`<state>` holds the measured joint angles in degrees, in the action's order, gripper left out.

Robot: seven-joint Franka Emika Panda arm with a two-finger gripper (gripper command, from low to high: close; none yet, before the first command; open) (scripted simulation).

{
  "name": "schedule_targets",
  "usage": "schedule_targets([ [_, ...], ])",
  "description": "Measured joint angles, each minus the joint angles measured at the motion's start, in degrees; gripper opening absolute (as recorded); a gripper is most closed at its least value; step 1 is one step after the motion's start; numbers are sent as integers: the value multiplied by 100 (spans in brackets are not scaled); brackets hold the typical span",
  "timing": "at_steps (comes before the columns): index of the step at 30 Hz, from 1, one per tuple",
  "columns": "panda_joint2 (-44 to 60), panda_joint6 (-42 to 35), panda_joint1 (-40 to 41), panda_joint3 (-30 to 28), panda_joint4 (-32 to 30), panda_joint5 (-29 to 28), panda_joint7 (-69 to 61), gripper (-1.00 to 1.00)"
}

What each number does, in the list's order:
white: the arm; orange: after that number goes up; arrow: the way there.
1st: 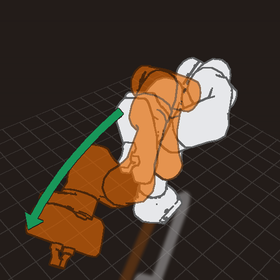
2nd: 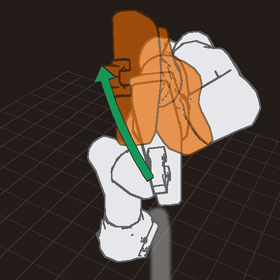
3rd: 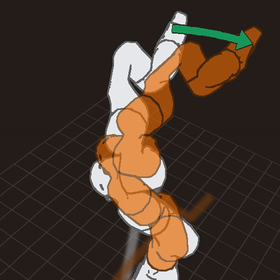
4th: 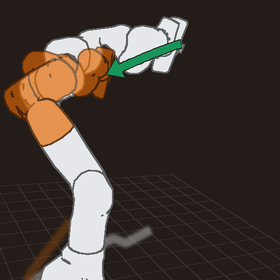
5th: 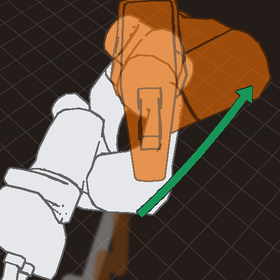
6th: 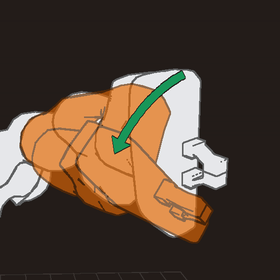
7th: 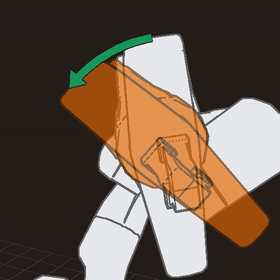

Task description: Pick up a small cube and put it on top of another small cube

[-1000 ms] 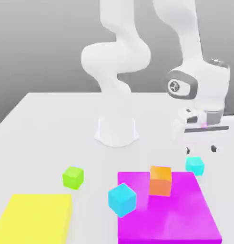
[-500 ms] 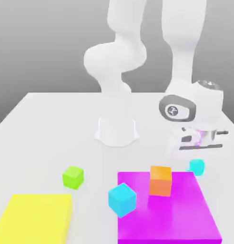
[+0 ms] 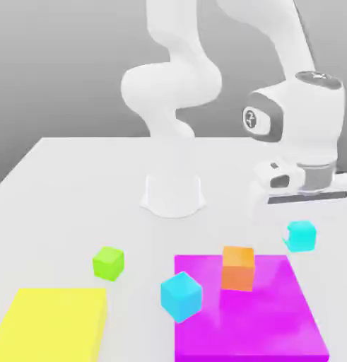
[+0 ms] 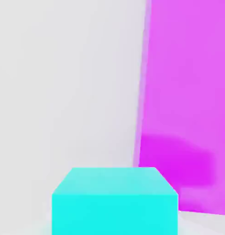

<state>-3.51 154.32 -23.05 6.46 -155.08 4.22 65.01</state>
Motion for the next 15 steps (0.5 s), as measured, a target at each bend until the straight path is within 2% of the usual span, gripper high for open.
schedule_targets([
  [12,-325,-1549,1384,-1235,1079,-332,-2825,-100],
  [15,60,-1166,1467,-1310,968,-423,-2966,-100],
])
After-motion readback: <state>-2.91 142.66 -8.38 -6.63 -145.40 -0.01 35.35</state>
